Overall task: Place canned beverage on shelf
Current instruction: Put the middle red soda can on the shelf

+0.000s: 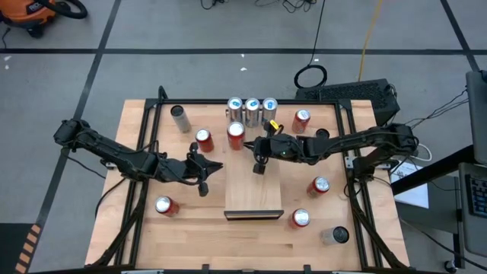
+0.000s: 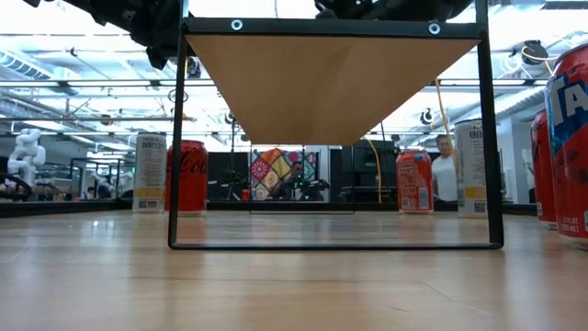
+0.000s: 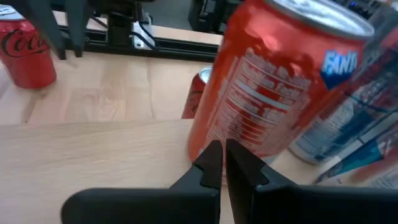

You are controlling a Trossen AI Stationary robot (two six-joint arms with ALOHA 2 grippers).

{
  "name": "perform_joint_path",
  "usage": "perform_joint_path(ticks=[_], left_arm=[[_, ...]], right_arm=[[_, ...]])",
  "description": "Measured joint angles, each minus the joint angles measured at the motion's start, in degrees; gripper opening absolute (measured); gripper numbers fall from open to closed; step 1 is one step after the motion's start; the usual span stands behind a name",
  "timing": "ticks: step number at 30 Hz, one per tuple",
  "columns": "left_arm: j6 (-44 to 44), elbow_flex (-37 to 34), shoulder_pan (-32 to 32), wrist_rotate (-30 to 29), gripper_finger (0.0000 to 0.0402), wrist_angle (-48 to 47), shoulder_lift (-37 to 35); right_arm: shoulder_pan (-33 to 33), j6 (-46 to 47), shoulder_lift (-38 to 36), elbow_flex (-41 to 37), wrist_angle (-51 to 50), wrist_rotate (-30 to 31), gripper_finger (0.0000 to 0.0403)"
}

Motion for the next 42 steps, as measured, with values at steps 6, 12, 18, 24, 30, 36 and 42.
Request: perform_joint_path(ticks=[6, 12, 18, 24, 30, 36, 42], left_arm=[[0.0, 0.0, 0.0, 0.0, 0.0029, 0.0, 0.0], [0.2, 0.0, 0.0, 0.0, 0.0029, 0.0, 0.0], [1.4, 0.0, 0.0, 0.0, 0.0029, 0.0, 0.0], [1.5, 0.0, 0.9, -4.2, 0.0029, 0.0, 0.0], [5.0, 0.0, 4.3, -6.5, 0.0029, 0.8, 0.2], [5.8, 0.0, 6.2, -4.3, 0.0029, 0.5, 0.2], [6.0, 0.0, 7.3, -4.3, 0.0029, 0.4, 0.4]], right_arm=[[-0.7, 0.1, 0.0, 0.0, 0.7, -0.6, 0.0000], [-0.9, -0.2, 0.0, 0.0, 1.0, -0.7, 0.0000], [-0.9, -0.2, 0.0, 0.0, 1.7, -0.7, 0.0000], [-0.9, 0.1, 0.0, 0.0, 2.1, -3.7, 0.0000], [-0.1, 0.2, -0.3, 0.0, 1.4, -3.6, 0.0000], [2.9, 1.5, -4.7, 0.0, -4.8, -3.6, 0.0000], [5.1, 4.6, -10.5, 0.0, -13.6, -2.4, 0.0000]])
